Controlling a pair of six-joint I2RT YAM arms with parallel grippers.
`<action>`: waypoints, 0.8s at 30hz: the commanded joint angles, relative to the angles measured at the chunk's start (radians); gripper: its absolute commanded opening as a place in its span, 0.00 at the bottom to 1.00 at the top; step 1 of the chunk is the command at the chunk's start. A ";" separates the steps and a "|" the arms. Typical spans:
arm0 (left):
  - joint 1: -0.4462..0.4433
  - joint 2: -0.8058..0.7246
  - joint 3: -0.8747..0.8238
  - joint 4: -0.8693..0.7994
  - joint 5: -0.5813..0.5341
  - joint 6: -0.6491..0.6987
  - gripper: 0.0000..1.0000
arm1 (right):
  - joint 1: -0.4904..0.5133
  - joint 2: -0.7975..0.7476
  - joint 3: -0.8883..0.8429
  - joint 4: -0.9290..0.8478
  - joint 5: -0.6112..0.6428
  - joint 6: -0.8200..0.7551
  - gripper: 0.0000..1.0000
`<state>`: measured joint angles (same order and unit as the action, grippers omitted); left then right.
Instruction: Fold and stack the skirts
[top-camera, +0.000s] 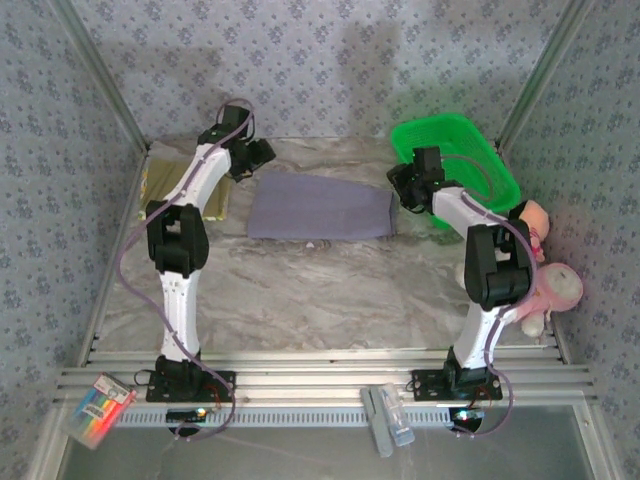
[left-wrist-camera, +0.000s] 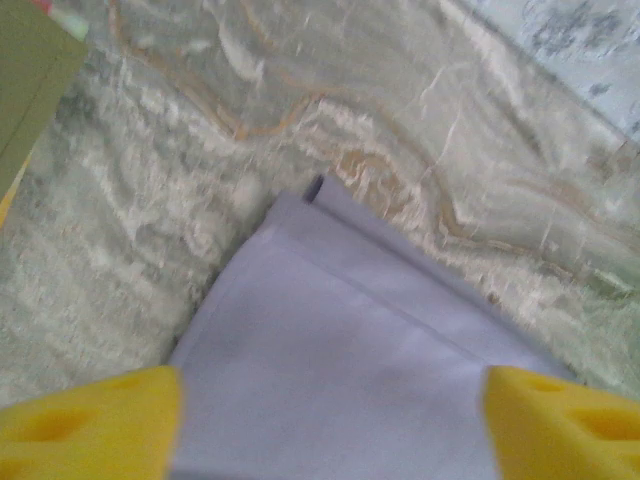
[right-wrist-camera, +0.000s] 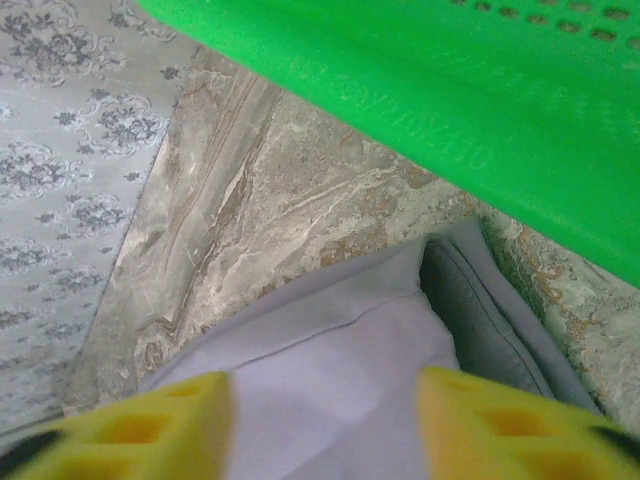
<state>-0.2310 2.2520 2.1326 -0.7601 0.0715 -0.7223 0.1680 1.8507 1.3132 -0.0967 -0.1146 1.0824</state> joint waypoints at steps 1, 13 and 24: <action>-0.044 -0.028 0.070 -0.076 0.073 0.024 1.00 | 0.025 -0.076 -0.012 0.038 0.006 -0.046 1.00; -0.101 0.062 -0.015 -0.012 0.290 0.028 1.00 | 0.143 0.066 0.070 -0.027 -0.155 -0.298 1.00; -0.122 0.103 -0.151 0.032 0.304 0.016 1.00 | 0.171 0.206 0.128 -0.191 -0.228 -0.395 1.00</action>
<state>-0.3466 2.3699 2.0247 -0.7479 0.3519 -0.6998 0.3256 2.0422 1.4162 -0.2211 -0.3058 0.7479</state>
